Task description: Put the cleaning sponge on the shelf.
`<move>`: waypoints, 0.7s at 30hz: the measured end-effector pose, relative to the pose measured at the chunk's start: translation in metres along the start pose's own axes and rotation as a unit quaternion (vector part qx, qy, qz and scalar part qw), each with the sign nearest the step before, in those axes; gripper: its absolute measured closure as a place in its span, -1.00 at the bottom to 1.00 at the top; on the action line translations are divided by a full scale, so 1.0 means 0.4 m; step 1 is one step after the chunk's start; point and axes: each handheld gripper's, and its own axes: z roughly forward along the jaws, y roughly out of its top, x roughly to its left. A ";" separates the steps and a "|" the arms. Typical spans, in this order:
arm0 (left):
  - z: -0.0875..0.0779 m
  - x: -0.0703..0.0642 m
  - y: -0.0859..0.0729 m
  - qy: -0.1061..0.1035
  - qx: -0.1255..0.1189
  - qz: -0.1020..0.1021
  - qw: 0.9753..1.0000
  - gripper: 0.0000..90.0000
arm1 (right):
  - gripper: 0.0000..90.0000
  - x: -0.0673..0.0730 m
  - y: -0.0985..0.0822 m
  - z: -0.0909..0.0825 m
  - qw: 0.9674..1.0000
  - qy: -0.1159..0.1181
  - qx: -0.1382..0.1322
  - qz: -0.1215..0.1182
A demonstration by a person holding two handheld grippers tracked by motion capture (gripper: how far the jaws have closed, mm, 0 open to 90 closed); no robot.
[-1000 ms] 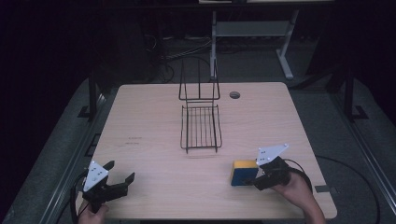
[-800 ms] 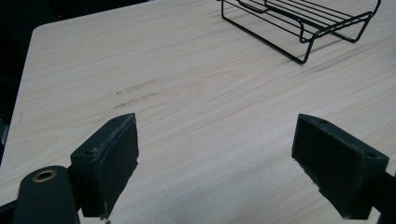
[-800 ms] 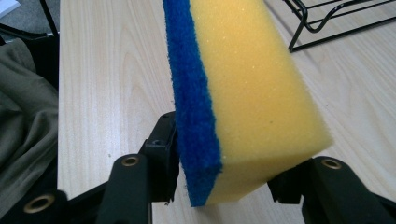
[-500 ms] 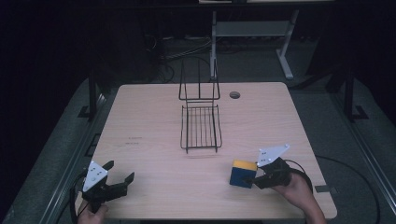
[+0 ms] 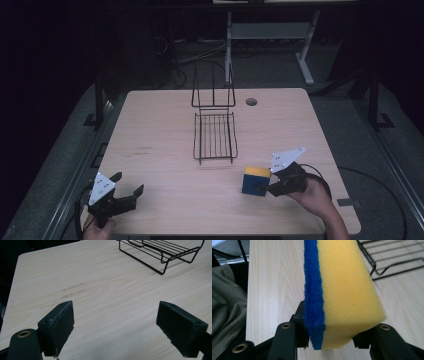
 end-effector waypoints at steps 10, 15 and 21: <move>-0.001 0.003 0.000 0.000 0.002 0.000 1.000 -0.69 | 0.23 -0.037 0.058 0.008 1.000 0.020 -0.009 -0.013; -0.002 0.004 -0.001 0.001 0.002 -0.001 1.000 -0.69 | 0.23 -0.053 0.077 0.025 1.000 0.027 0.004 -0.010; 0.000 0.004 -0.001 0.000 0.002 -0.001 1.000 -0.69 | 0.23 -0.067 0.092 0.030 0.999 0.032 0.008 -0.013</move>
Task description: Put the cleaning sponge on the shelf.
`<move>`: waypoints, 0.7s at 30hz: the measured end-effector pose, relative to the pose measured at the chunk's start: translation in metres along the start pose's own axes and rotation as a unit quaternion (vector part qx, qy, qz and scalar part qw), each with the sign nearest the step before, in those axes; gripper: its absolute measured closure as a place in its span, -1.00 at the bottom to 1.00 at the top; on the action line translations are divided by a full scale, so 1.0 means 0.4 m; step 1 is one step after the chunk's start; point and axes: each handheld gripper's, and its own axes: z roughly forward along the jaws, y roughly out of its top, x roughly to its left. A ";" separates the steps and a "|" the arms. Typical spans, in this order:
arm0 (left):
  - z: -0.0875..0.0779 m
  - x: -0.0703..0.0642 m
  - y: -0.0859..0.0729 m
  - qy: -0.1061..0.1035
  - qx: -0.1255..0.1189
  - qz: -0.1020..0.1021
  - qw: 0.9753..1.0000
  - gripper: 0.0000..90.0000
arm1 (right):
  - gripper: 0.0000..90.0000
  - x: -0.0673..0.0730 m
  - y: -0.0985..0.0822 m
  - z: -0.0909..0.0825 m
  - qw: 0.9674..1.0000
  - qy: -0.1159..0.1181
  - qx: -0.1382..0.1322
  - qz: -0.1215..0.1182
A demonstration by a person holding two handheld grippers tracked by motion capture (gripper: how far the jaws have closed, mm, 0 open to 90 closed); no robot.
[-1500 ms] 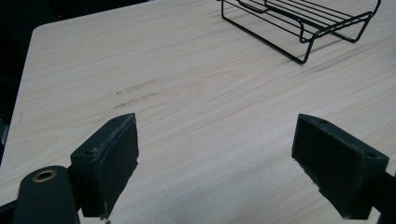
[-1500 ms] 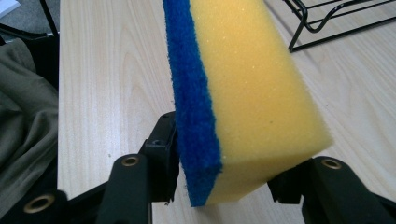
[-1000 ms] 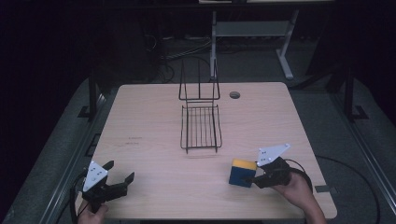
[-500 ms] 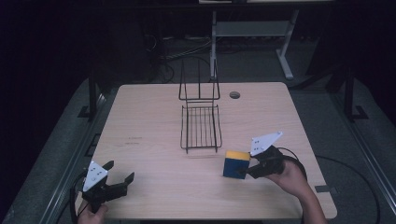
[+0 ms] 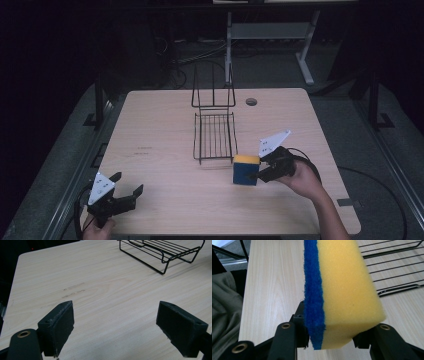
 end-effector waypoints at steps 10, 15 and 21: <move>0.000 0.001 0.000 0.000 -0.002 -0.003 1.000 -0.69 | 0.23 -0.023 0.010 0.006 1.000 0.011 0.002 0.007; 0.000 0.001 0.000 0.001 -0.003 -0.002 1.000 -0.69 | 0.23 -0.031 0.008 0.010 1.000 0.014 0.006 0.006; -0.001 0.000 0.001 0.001 -0.003 -0.002 1.000 -0.69 | 0.23 -0.032 0.026 0.004 1.000 0.012 0.008 0.000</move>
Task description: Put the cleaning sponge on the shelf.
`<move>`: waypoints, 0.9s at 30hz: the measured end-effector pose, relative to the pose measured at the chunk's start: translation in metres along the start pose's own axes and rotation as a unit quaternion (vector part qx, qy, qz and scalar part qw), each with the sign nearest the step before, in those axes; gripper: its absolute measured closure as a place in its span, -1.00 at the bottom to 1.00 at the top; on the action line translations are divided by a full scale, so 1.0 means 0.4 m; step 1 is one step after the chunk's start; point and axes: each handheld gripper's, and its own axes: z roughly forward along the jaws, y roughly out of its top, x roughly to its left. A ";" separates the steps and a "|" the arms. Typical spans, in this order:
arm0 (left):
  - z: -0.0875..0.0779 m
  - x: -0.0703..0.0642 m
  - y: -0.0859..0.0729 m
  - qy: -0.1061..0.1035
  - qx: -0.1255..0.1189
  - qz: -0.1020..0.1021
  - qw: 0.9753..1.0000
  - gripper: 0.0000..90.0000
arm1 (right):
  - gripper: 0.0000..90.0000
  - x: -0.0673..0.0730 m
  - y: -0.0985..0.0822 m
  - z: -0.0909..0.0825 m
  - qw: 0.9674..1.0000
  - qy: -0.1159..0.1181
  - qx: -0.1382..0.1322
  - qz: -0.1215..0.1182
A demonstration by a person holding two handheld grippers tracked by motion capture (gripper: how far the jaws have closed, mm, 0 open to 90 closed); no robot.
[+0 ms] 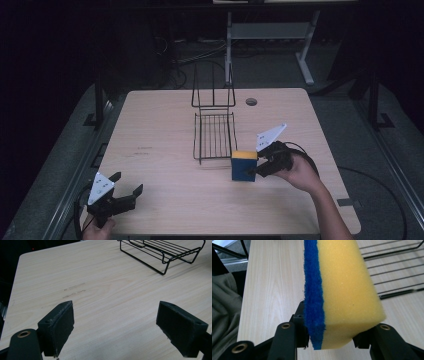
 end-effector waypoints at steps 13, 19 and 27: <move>0.001 0.001 -0.001 0.000 0.002 -0.001 1.000 -0.69 | 0.23 -0.011 0.044 0.006 1.000 0.004 0.008 -0.015; 0.000 0.002 -0.001 0.001 -0.001 -0.001 1.000 -0.69 | 0.24 -0.012 0.058 0.016 1.000 0.010 0.005 -0.022; -0.002 0.003 -0.001 0.002 0.000 -0.001 1.000 -0.69 | 0.24 -0.022 0.074 0.018 1.000 0.011 0.000 -0.025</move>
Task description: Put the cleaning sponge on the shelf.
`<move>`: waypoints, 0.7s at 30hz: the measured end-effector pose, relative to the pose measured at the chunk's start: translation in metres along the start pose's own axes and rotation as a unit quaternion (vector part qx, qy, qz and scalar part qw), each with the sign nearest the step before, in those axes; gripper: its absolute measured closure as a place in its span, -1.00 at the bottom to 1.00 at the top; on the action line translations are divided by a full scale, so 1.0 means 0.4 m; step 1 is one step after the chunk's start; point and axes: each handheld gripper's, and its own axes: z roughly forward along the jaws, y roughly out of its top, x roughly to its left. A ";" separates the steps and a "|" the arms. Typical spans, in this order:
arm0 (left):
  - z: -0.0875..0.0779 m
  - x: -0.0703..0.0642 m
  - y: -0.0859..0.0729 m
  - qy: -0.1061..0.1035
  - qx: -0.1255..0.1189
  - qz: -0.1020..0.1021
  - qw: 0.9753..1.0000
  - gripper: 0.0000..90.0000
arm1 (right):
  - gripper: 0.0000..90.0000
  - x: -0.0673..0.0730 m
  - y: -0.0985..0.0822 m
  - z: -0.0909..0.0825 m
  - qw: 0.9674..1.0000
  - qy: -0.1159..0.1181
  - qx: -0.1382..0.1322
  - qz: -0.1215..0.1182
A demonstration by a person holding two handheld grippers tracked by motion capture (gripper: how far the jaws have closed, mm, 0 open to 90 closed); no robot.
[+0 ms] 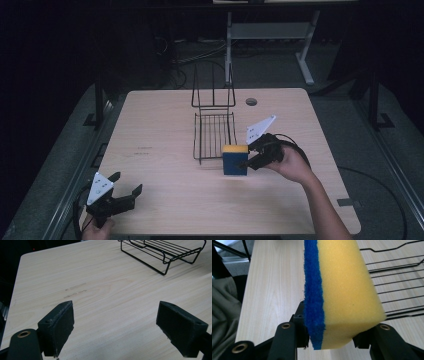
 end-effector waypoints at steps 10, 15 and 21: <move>-0.001 0.001 0.000 0.000 0.000 0.001 1.000 -0.69 | 0.24 -0.021 0.015 0.001 1.000 0.000 0.007 0.003; -0.001 0.000 0.001 0.001 -0.001 0.001 1.000 -0.69 | 0.24 -0.031 0.024 -0.005 1.000 0.001 0.001 0.004; -0.001 0.000 0.001 0.000 -0.001 0.000 1.000 -0.69 | 0.23 -0.046 0.034 -0.013 1.000 -0.003 -0.002 0.005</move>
